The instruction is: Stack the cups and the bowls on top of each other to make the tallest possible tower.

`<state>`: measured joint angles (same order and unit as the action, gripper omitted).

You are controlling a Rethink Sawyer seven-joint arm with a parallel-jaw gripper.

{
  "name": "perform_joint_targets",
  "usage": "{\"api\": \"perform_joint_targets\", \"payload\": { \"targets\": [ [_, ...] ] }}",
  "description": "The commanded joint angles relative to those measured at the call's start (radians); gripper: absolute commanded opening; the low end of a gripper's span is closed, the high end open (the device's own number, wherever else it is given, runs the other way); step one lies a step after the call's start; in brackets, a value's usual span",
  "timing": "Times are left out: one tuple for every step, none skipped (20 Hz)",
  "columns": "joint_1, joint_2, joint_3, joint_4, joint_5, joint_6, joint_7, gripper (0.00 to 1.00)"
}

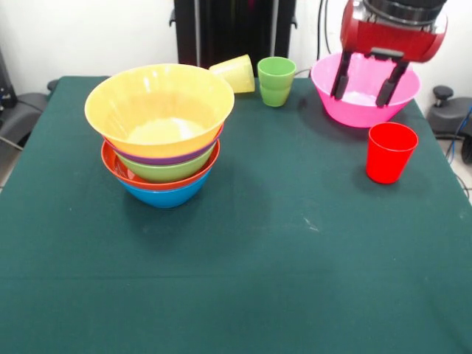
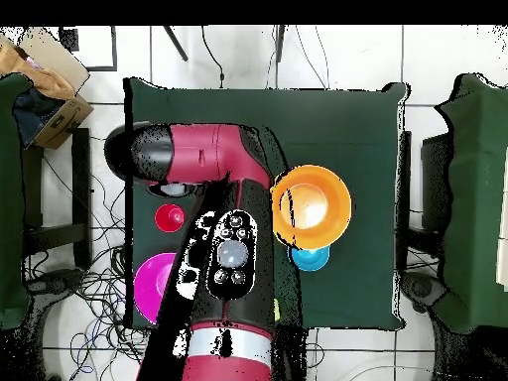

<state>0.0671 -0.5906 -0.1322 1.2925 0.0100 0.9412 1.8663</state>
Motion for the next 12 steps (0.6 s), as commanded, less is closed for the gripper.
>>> {"api": "perform_joint_targets", "payload": {
  "targets": [
    [-0.015,0.082,0.062,0.061,-0.015,-0.088,0.119,1.0],
    [-0.012,0.08,0.06,0.064,-0.013,-0.09,0.12,1.0],
    [-0.01,0.083,0.059,0.063,-0.013,-0.089,0.119,1.0],
    [-0.007,0.087,0.058,0.063,-0.016,-0.088,0.116,1.0],
    [-0.003,0.092,0.055,0.06,-0.018,-0.088,0.117,1.0],
    [0.001,0.097,0.052,0.056,-0.019,-0.09,0.12,1.0],
    [0.004,0.101,0.051,0.053,-0.019,-0.089,0.123,1.0],
    [0.006,0.103,0.049,0.051,-0.019,-0.09,0.125,1.0],
    [0.007,0.104,0.048,0.051,-0.019,-0.093,0.126,1.0],
    [0.008,0.104,0.049,0.054,-0.02,-0.096,0.123,1.0],
    [0.011,0.107,0.047,0.054,-0.02,-0.101,0.128,1.0],
    [0.014,0.113,0.045,0.047,-0.021,-0.101,0.13,1.0]
  ]
}}
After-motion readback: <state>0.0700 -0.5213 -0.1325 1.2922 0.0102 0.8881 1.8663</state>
